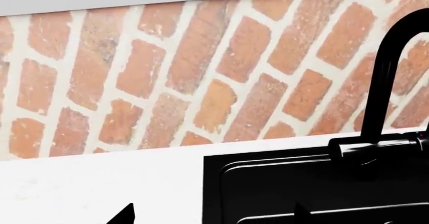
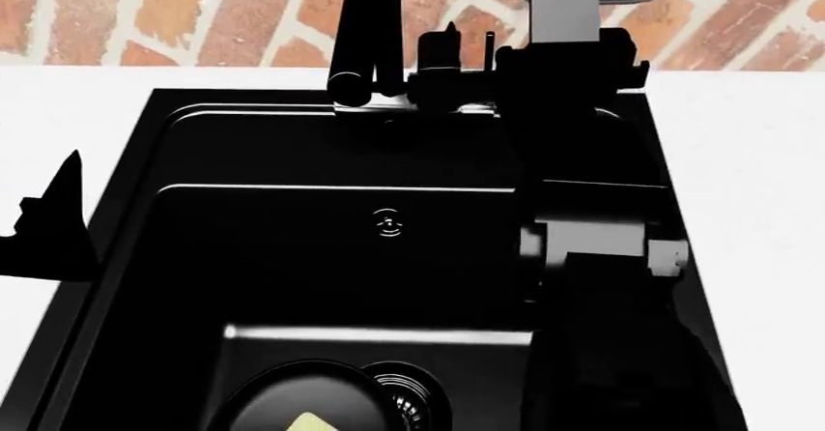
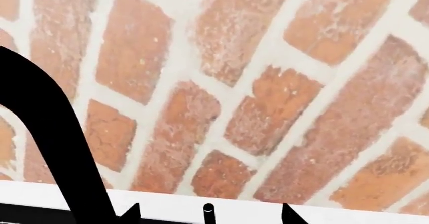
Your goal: Pick the pan and sponge and place them into the sink. Then turn on the water.
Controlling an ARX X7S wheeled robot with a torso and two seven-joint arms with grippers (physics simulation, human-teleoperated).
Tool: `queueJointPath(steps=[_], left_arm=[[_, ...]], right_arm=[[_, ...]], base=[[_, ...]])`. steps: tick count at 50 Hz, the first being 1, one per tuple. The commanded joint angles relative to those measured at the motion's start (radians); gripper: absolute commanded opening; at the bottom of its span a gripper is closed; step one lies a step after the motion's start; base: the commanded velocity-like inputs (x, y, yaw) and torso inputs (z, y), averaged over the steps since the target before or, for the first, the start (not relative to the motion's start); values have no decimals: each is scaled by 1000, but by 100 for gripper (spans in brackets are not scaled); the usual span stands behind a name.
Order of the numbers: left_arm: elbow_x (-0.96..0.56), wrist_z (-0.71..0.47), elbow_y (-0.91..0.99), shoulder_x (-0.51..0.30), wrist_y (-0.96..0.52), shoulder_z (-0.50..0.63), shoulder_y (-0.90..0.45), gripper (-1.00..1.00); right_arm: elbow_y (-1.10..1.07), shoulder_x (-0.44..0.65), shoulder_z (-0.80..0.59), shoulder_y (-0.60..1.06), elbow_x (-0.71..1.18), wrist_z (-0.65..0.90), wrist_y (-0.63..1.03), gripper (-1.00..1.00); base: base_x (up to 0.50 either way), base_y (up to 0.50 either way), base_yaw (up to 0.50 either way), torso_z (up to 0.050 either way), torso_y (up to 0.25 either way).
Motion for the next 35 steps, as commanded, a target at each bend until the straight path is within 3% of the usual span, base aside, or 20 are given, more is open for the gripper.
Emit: queueJointPath(steps=[1, 14, 35], left_arm=[[6, -1, 5, -10, -2, 10, -1, 100], [-7, -12, 9, -6, -4, -1, -6, 100], [-22, -32, 27, -19, -9, -25, 13, 100]], right_arm=[[1, 1, -4, -4, 0, 6, 15, 100], [1, 0, -12, 8, -7, 14, 6, 100], [1, -1, -33, 39, -12, 41, 49, 100]], base=[[0, 0, 0, 5, -148], [0, 0, 0, 5, -104], [0, 0, 0, 0, 0]])
